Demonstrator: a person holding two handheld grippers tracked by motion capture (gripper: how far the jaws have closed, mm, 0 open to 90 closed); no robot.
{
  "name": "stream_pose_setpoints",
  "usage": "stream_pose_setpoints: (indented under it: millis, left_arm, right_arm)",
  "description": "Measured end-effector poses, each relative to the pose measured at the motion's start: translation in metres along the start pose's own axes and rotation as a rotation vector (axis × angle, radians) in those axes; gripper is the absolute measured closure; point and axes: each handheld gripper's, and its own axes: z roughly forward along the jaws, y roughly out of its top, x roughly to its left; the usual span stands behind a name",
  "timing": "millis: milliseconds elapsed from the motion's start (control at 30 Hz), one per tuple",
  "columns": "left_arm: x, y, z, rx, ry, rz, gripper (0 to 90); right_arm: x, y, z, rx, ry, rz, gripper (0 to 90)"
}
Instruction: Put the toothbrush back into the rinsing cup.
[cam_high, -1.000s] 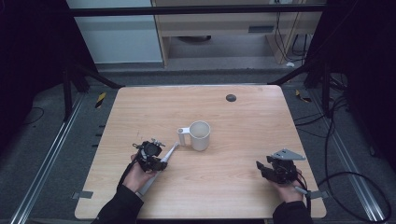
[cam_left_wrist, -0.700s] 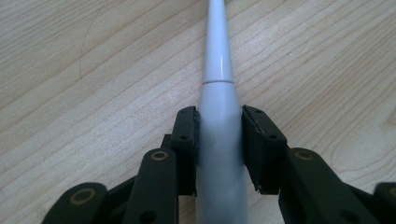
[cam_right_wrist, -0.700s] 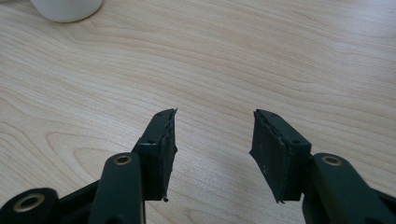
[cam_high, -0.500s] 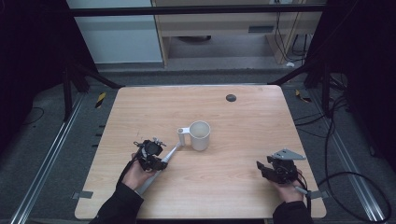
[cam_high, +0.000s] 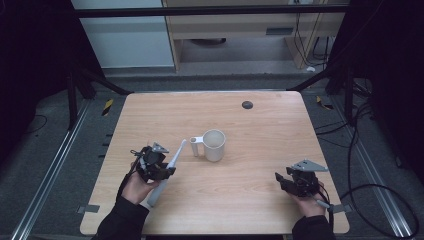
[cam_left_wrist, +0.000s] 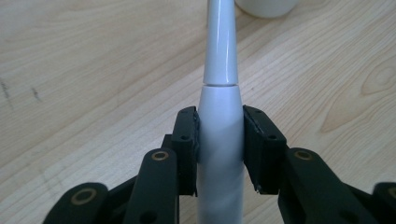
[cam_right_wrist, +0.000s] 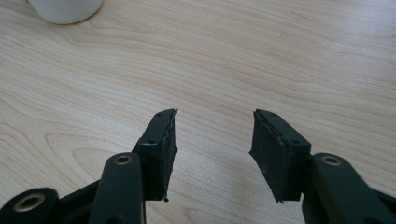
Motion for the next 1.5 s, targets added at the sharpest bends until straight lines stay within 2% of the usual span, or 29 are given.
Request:
stream_pose_setpoints:
  millis: [267,300,333,433,700,900,1000,1167,1500]
  left_arm:
    - [0.003,0.004,-0.034,-0.126,0.017,-0.02,66.6]
    - [0.003,0.004,-0.034,-0.126,0.017,-0.02,66.6]
    - [0.003,0.005,-0.04,-0.163,0.024,-0.026,66.6]
    - [0.004,0.008,-0.045,-0.207,0.034,-0.031,66.6]
    - [0.01,0.017,-0.055,-0.315,0.069,-0.052,66.6]
    - [0.017,0.032,-0.06,-0.384,0.081,-0.071,66.6]
    - [0.018,0.041,-0.062,-0.419,0.081,-0.076,66.6]
    - [0.015,0.059,-0.061,-0.472,0.085,-0.072,66.6]
    - [0.006,0.087,-0.061,-0.58,0.056,-0.071,66.6]
  right_arm:
    - [0.0,0.0,0.0,0.0,0.002,0.004,49.7]
    - [0.0,0.0,0.0,-0.001,-0.001,0.001,49.7]
    - [0.0,0.0,0.0,-0.001,-0.002,0.001,49.7]
    - [0.0,0.0,0.0,-0.003,-0.002,0.003,49.5]
    - [0.0,0.0,0.001,-0.012,-0.01,-0.006,48.3]
    - [0.0,0.0,0.0,-0.014,-0.008,0.002,47.3]
    - [0.0,0.0,0.001,-0.017,-0.012,-0.009,47.0]
    - [0.0,-0.001,0.001,-0.018,-0.013,-0.011,46.9]
    - [-0.001,-0.001,0.001,-0.019,-0.01,-0.01,47.0]
